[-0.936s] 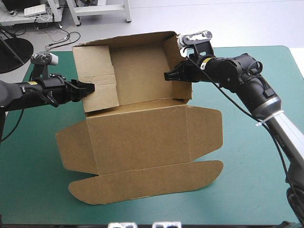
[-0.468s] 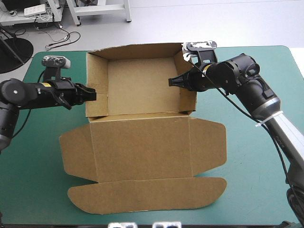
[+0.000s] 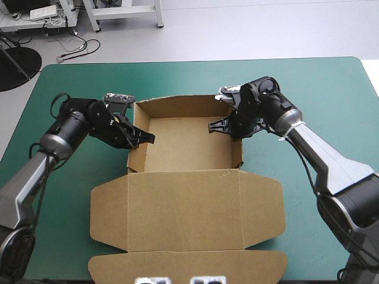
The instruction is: Fold the box
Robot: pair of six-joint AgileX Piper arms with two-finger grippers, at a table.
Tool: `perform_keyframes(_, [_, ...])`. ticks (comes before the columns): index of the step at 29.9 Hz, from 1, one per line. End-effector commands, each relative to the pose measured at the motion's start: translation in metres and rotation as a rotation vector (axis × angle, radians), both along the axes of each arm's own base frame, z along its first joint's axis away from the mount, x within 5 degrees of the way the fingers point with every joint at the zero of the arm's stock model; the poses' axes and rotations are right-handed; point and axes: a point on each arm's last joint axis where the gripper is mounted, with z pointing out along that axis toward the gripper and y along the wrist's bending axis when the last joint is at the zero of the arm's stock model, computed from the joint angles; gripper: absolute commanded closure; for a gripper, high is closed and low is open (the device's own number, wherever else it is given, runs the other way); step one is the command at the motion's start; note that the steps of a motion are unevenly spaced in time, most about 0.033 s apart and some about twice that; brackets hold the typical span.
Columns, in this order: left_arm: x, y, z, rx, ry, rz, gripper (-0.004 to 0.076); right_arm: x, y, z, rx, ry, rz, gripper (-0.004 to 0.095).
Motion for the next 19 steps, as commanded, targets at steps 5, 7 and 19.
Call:
perform_keyframes(5, [0.021,-0.021,-0.026,-0.010,0.037,-0.014,0.0733,0.011,0.013,-0.015,0.053,0.028,0.011,0.0909])
perform_keyframes(7, [0.023,-0.021,-0.030,-0.003,0.047,-0.014,0.0733,0.012,0.011,-0.016,0.027,0.017,0.036,0.0907])
perform_keyframes(19, [0.021,-0.022,-0.042,0.029,0.117,-0.095,0.0485,0.013,-0.004,-0.011,-0.149,0.001,0.050,0.0447])
